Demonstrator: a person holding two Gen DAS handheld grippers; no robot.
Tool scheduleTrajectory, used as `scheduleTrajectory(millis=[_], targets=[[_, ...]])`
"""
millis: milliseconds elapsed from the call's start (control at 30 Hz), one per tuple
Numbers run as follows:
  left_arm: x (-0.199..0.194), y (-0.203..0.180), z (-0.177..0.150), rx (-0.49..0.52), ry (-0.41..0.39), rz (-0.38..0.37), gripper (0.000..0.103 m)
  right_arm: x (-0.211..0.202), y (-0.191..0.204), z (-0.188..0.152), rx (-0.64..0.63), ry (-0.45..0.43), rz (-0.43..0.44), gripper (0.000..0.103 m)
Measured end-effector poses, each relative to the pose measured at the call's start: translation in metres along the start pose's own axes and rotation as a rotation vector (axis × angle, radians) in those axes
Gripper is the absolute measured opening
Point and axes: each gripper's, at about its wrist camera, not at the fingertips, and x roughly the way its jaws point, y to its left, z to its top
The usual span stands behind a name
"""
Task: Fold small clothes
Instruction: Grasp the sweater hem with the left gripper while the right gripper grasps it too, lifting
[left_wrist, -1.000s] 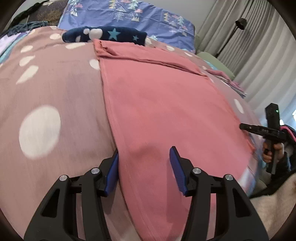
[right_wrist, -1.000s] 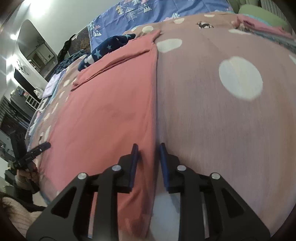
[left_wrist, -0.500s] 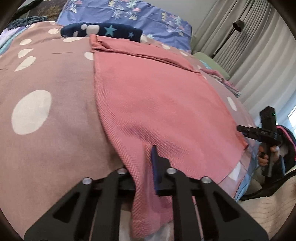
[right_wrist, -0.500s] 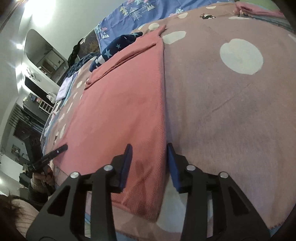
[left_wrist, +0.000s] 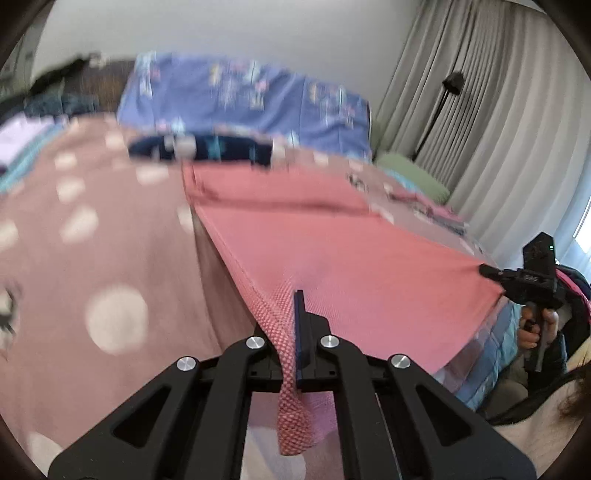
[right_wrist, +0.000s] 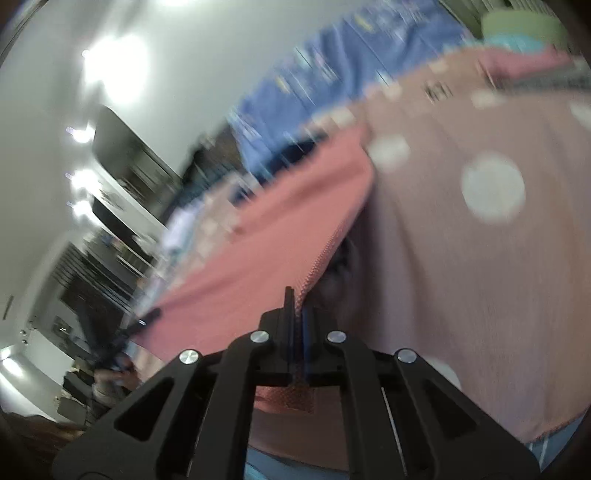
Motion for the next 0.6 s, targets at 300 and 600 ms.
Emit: scheduleTrajectory(millis=[300, 600], targets=[[-0.105, -0.054, 0.01, 0.124, -0.182, 0.004, 0.002, -0.088, 0.073, 0.0, -0.247, -0.139, 0.03, 0.003], [-0.042, -0.03, 0.005, 0.053, -0.058, 0.014, 0.002, -0.033, 0.042, 0.005, -0.154, -0.044, -0.086, 0.004]])
